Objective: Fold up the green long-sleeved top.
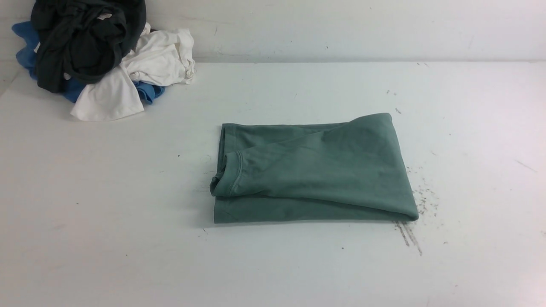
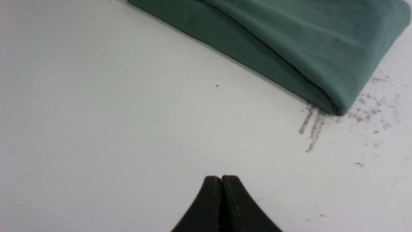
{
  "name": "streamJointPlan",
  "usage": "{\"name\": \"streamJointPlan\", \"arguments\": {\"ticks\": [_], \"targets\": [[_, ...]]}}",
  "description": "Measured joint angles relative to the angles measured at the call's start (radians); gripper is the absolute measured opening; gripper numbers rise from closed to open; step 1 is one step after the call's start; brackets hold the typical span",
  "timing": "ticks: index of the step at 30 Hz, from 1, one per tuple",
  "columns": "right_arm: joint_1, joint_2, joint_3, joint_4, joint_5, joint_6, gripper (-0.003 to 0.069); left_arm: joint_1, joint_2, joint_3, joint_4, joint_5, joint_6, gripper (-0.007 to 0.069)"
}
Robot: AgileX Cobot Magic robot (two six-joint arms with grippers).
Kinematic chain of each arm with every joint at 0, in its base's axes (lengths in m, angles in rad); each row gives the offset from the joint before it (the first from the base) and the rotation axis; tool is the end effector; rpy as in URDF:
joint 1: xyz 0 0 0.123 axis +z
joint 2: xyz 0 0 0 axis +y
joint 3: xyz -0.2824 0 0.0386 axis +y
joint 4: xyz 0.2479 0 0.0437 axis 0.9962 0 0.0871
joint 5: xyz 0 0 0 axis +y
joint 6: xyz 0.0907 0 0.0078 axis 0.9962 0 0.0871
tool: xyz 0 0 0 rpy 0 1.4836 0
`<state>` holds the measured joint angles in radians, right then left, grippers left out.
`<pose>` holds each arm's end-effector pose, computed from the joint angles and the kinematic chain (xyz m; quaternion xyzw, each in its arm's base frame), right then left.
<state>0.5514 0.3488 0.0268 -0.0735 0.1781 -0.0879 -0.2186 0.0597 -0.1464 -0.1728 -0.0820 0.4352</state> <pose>0.0651 0.0386 0.1645 -0.2933 0.7991 0.0965 0.5158 0.0508 -0.0100 0.2662 0.1404 0.5953 0.0219 0.7909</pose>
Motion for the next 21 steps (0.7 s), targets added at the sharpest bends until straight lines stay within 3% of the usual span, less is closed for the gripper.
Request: {"name": "streamJointPlan", "arguments": {"ticks": [5,7,14,21], "targets": [[-0.161,-0.316,0.0,0.0,0.154,0.0,-0.0014,0.0,0.0,0.0,0.0,0.001,0.0,-0.0007],[-0.273,-0.353,0.0,0.0,0.159,0.0,-0.0014,0.0,-0.001,0.0,0.0,0.0,0.0,-0.0007],[-0.529,-0.358,-0.001,0.006,0.169,0.001,-0.0014,0.0,-0.001,0.0,0.0,0.001,0.0,-0.0007],[-0.596,-0.358,-0.001,0.015,0.173,0.003,-0.0014,0.0,-0.001,0.0,0.0,0.001,0.0,-0.0007]]}}
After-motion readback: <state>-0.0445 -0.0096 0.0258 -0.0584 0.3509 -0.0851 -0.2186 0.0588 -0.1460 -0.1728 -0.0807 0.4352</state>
